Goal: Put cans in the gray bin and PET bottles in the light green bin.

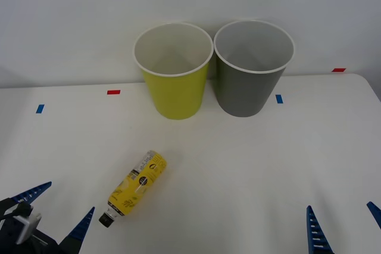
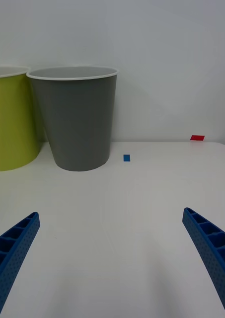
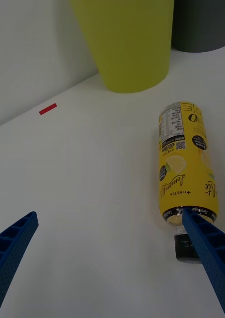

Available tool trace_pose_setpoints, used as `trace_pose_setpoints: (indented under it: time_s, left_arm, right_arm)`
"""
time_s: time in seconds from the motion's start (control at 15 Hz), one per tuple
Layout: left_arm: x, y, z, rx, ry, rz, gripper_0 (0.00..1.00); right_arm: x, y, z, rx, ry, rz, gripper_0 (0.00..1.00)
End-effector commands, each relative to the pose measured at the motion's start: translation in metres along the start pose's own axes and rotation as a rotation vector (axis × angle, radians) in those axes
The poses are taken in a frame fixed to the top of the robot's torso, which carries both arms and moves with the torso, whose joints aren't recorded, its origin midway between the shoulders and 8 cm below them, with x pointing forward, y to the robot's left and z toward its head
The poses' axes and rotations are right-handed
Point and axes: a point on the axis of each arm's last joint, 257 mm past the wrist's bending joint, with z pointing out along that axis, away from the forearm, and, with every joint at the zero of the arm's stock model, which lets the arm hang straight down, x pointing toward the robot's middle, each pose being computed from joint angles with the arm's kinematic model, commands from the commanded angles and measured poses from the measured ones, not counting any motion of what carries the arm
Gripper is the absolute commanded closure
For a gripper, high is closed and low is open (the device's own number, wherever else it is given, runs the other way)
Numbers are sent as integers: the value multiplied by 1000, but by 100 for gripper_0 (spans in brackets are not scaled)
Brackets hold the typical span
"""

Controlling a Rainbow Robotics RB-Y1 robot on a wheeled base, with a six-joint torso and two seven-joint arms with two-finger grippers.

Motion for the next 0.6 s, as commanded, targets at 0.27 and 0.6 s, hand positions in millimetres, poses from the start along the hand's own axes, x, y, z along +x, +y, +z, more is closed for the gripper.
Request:
trace_pose_setpoints:
  time_s: [0.27, 0.6]
  left_arm:
    - [-20, -3, 27, 69, 82, 55, 0]
    - [-34, -15, 38, 142, 172, 26, 0]
  right_arm:
    - [0, 0, 0, 0, 0, 0, 0]
    - [0, 0, 0, 0, 0, 0, 0]
